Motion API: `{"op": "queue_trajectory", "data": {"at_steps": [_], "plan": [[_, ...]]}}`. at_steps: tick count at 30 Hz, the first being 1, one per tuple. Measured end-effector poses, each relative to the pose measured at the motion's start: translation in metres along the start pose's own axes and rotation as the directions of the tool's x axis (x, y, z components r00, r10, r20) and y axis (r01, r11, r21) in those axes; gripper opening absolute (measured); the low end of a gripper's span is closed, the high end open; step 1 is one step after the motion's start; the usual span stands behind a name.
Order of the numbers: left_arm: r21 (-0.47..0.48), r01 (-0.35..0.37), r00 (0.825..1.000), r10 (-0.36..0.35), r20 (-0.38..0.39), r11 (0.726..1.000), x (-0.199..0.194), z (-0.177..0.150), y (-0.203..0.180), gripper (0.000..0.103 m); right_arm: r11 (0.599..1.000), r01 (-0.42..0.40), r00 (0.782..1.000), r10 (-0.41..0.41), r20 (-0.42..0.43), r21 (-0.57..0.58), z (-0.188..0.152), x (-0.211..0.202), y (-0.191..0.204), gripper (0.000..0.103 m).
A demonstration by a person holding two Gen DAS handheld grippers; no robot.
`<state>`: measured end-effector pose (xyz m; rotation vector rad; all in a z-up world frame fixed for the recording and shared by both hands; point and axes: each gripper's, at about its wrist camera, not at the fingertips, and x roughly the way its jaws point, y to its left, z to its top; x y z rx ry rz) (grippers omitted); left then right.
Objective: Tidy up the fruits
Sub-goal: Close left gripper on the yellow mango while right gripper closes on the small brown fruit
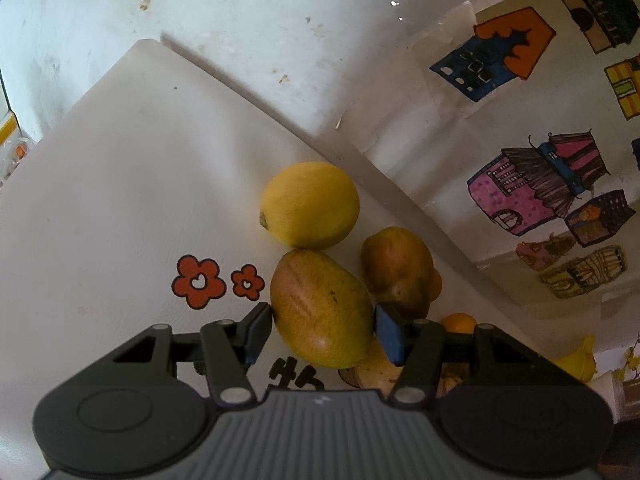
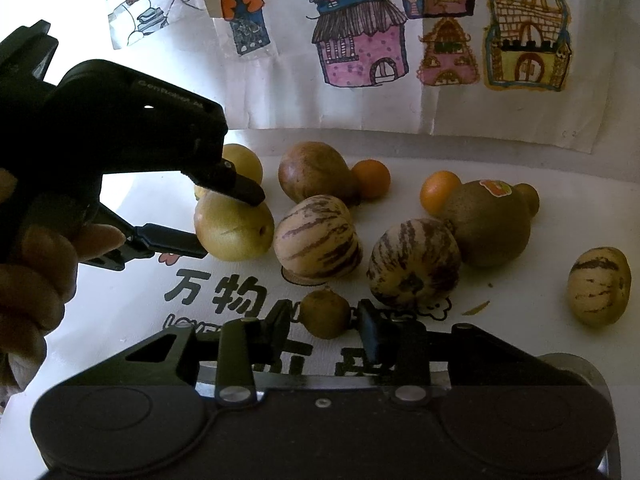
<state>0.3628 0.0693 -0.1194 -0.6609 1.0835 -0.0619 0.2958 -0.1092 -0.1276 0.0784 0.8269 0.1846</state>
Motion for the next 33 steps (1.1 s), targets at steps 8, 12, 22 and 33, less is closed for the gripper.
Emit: {"op": "queue_trajectory", "data": {"at_steps": [8,12,22,33], "plan": [[-0.014,0.001,1.0,-0.001,-0.009,1.0,0.0028,0.0007,-0.0007,0.062,1.0,0.0,1.0,0.0,-0.001,-0.006,0.001,-0.0003,0.0003,0.04],[-0.031,0.005,1.0,-0.006,-0.014,0.999,0.0045,0.0025,0.0014,0.063,1.0,0.0,1.0,0.0,0.001,-0.004,0.001,-0.0007,0.0009,0.04],[-0.046,0.011,1.0,-0.012,-0.021,0.999,0.0068,0.0007,0.0038,0.063,1.0,0.0,1.0,0.0,0.002,-0.007,0.0006,-0.0011,0.0013,0.04],[-0.047,0.025,0.999,-0.026,-0.021,0.999,0.0062,0.0019,0.0067,0.06,1.0,-0.002,1.0,0.002,0.005,-0.006,0.0007,-0.0005,0.0008,0.03]]}}
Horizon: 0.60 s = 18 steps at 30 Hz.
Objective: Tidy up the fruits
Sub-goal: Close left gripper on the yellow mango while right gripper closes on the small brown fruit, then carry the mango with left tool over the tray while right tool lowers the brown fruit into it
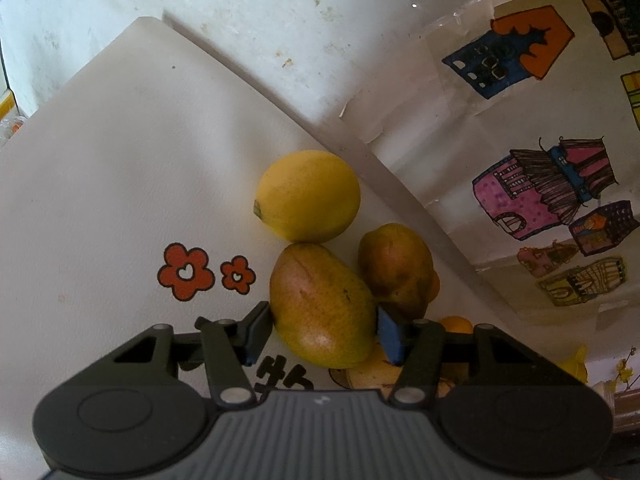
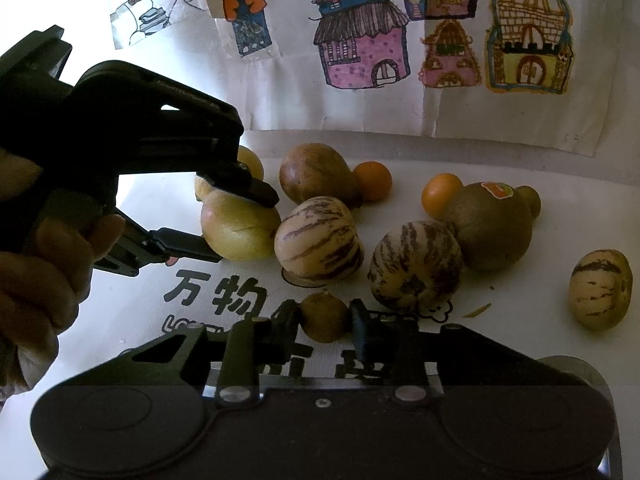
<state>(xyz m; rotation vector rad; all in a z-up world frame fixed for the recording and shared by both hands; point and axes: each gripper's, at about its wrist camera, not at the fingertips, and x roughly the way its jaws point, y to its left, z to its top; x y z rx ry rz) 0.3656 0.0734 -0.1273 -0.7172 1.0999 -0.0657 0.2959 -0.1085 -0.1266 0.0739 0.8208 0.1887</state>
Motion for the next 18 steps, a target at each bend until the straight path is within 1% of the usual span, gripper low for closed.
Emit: {"op": "queue_trajectory", "data": {"at_steps": [5,10,13,18], "plan": [[0.046,-0.015,1.0,0.014,0.014,0.999,-0.004,-0.006,-0.003,0.059,1.0,-0.003,1.0,0.003,0.003,0.002,-0.001,-0.001,-0.001,0.03],[0.043,0.026,0.999,-0.027,0.034,0.999,-0.015,-0.012,0.003,0.059,1.0,-0.008,1.0,0.008,0.006,0.0,-0.004,-0.003,0.001,0.029],[0.075,0.025,0.999,-0.028,0.04,0.997,-0.022,-0.015,0.001,0.059,1.0,-0.009,1.0,0.009,0.007,-0.006,-0.006,-0.005,0.002,0.029],[0.082,0.029,0.999,-0.032,0.039,0.996,-0.035,-0.021,0.007,0.059,1.0,-0.01,1.0,0.011,0.023,-0.018,-0.008,-0.014,0.004,0.029]]}}
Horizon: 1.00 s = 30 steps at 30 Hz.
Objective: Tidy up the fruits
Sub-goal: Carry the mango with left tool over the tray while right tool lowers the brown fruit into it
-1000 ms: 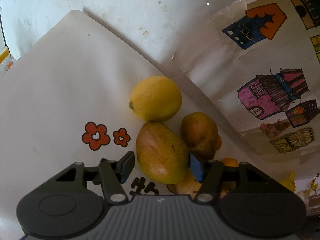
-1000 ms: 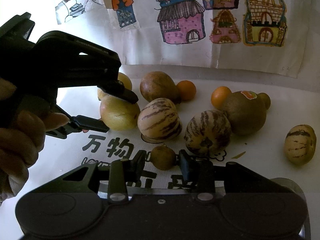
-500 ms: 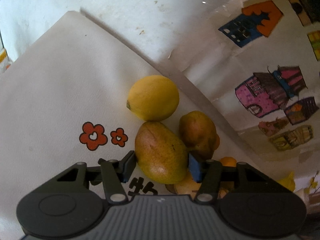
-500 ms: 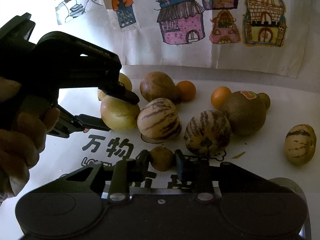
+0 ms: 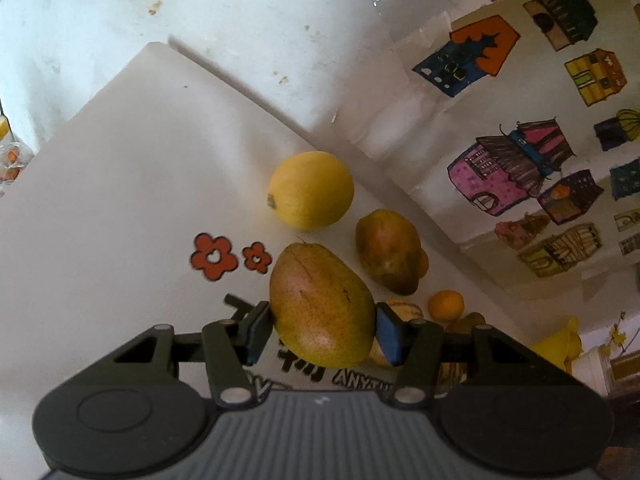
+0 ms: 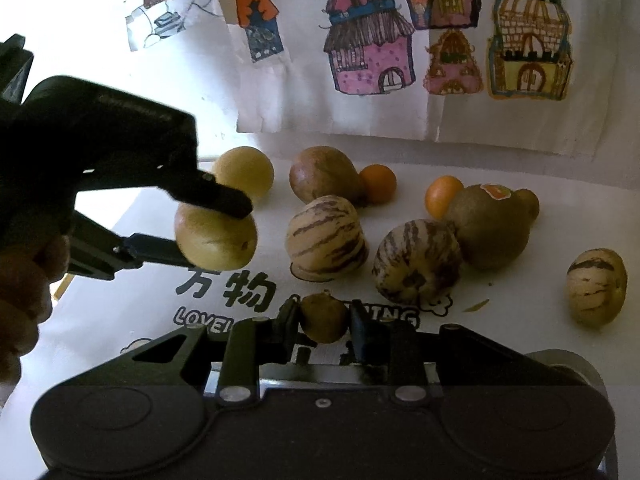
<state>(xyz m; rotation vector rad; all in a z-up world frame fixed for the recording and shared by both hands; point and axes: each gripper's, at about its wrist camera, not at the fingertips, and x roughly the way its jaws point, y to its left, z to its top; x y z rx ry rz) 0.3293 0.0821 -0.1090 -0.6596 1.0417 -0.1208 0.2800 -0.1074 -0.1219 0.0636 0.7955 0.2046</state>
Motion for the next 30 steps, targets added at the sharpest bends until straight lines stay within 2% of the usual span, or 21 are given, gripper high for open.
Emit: {"op": "queue_trajectory", "data": {"at_steps": [11,19,30], "plan": [[0.119,-0.016,1.0,0.014,0.021,0.993,-0.058,-0.036,0.006,0.059,0.998,-0.017,1.0,0.018,0.019,-0.066,-0.013,-0.056,0.011,0.029],[0.152,0.003,0.999,0.003,-0.04,0.988,-0.094,-0.077,0.015,0.059,0.999,0.002,1.0,-0.003,-0.013,-0.043,-0.039,-0.102,0.022,0.029],[0.175,0.034,0.994,-0.015,-0.111,0.984,-0.114,-0.126,0.029,0.059,0.999,0.014,0.996,-0.017,-0.083,-0.035,-0.08,-0.133,0.037,0.029]]}}
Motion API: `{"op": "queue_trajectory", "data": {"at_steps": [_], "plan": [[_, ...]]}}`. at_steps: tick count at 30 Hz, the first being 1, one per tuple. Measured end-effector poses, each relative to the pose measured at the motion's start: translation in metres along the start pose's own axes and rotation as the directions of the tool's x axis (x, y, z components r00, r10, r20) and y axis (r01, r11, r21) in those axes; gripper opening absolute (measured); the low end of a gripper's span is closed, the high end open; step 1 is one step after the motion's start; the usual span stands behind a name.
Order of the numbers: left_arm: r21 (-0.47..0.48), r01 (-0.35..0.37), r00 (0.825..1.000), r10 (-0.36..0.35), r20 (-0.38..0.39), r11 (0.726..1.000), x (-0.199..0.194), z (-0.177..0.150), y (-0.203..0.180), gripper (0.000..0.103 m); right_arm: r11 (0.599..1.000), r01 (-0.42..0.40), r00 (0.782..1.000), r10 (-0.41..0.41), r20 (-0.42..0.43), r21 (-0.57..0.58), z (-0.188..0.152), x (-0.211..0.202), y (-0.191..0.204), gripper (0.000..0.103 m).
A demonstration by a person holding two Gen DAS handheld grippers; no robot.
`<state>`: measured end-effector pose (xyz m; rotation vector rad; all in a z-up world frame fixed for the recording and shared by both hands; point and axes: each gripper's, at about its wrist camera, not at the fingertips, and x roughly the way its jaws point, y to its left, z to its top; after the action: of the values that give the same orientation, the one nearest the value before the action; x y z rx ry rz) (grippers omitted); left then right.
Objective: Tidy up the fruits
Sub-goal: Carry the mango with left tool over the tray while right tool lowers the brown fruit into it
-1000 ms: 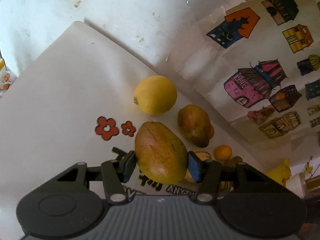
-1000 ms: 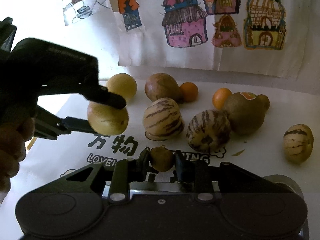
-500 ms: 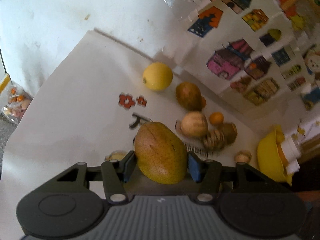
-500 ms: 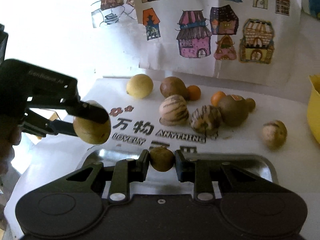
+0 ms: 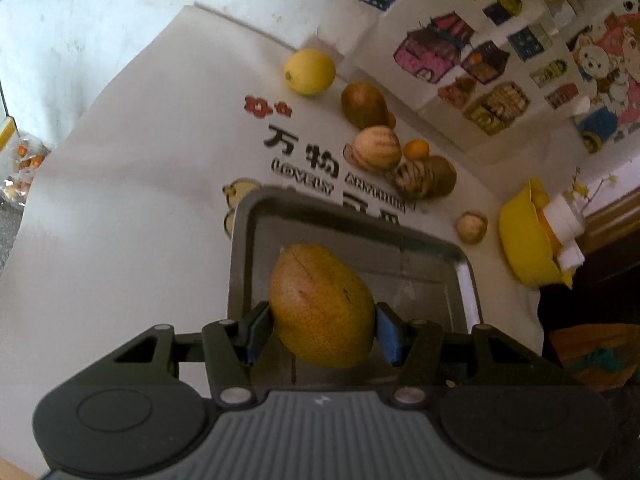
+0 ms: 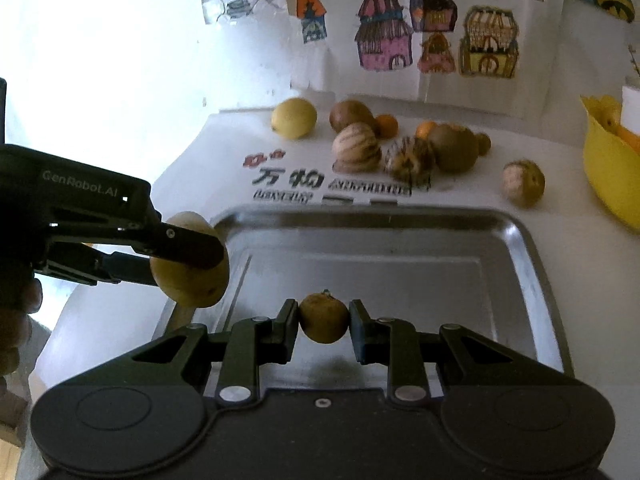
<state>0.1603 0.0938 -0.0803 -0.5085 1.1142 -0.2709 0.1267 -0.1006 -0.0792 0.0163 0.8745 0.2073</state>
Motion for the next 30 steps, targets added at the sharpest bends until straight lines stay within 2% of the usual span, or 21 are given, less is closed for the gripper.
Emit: {"op": "queue_trajectory", "data": {"at_steps": [13,30], "plan": [[0.118,-0.007,0.998,0.015,-0.065,0.993,-0.006,-0.03,-0.009,0.059,1.0,0.01,0.998,-0.01,-0.07,-0.007,-0.018,-0.001,0.005,0.029],[0.138,-0.044,0.993,0.059,-0.105,0.989,0.002,-0.036,-0.004,0.059,0.999,0.034,0.995,-0.035,-0.097,-0.005,-0.021,0.005,0.003,0.029]]}}
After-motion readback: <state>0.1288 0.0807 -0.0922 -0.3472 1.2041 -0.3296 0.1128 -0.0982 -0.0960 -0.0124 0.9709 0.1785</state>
